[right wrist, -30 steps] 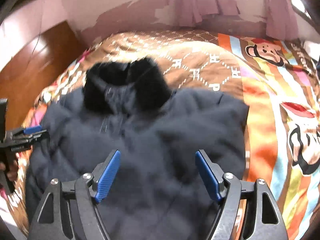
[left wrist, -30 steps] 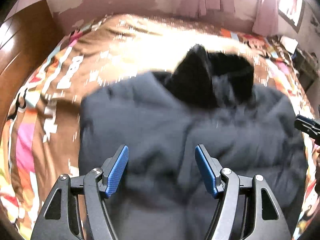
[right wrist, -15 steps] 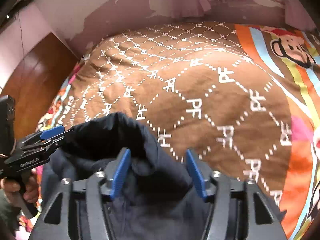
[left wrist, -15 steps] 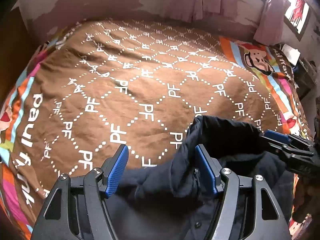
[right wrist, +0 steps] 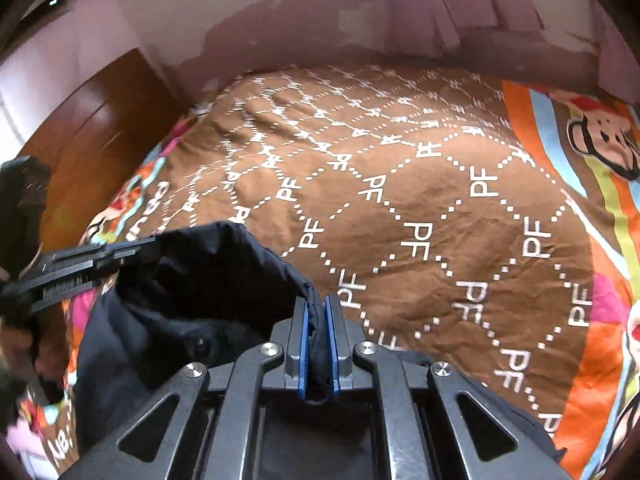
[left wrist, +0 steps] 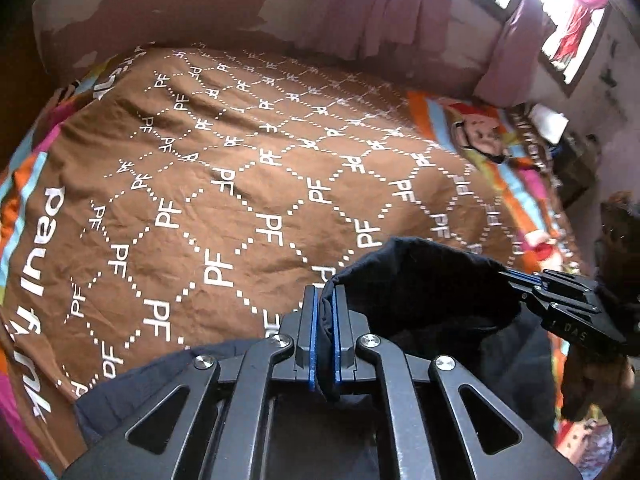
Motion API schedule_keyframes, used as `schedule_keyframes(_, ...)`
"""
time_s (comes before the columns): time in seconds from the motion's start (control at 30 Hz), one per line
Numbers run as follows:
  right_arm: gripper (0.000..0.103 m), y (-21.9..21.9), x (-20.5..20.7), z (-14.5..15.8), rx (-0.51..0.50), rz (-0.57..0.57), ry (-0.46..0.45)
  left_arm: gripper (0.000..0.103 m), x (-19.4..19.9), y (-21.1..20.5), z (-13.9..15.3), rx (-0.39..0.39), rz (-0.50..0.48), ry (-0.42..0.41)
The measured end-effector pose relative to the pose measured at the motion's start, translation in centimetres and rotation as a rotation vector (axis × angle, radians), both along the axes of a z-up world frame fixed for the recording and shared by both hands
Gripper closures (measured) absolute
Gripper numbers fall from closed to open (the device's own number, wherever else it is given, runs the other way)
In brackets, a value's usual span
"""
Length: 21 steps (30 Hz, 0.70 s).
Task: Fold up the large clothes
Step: 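Grasp the jacket hem with the right tool while the left tool grasps the hem beside it, then lift the hem with both tools and fold it toward the fur collar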
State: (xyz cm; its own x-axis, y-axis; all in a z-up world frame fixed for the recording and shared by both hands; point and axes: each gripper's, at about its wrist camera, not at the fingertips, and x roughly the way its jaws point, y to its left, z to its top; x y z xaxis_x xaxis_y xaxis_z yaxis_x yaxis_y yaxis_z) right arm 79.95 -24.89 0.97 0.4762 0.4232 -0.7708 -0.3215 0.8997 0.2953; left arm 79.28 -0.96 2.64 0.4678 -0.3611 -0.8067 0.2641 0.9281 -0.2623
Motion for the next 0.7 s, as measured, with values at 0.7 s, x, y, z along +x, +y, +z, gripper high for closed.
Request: schedule_keyframes(0.7, 0.095, 1.9, -6.7, -9.4, -0.146, 0.172, 0.275, 0.1, -6.6, -3.2, -9.5, 0.282, -0.318, 0.249)
